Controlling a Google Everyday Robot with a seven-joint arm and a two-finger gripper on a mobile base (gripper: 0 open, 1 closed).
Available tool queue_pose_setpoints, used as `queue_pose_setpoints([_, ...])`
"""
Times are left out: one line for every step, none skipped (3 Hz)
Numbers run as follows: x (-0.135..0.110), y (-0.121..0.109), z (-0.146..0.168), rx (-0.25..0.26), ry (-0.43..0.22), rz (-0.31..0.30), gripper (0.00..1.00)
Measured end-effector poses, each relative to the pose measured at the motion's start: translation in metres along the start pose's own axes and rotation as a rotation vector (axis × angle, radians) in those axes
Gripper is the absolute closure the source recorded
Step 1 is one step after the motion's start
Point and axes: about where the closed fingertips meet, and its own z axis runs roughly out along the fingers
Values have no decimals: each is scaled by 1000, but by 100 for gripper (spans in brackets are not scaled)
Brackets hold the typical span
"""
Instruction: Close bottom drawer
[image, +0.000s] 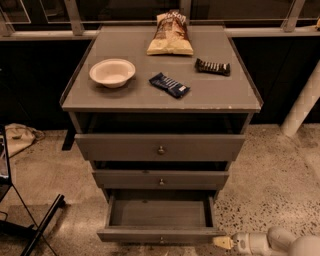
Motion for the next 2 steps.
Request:
queue_pose_setpoints([-17, 0, 5, -4, -2, -28, 100])
queue_pose_setpoints([-32, -2, 12, -9, 1, -44, 100])
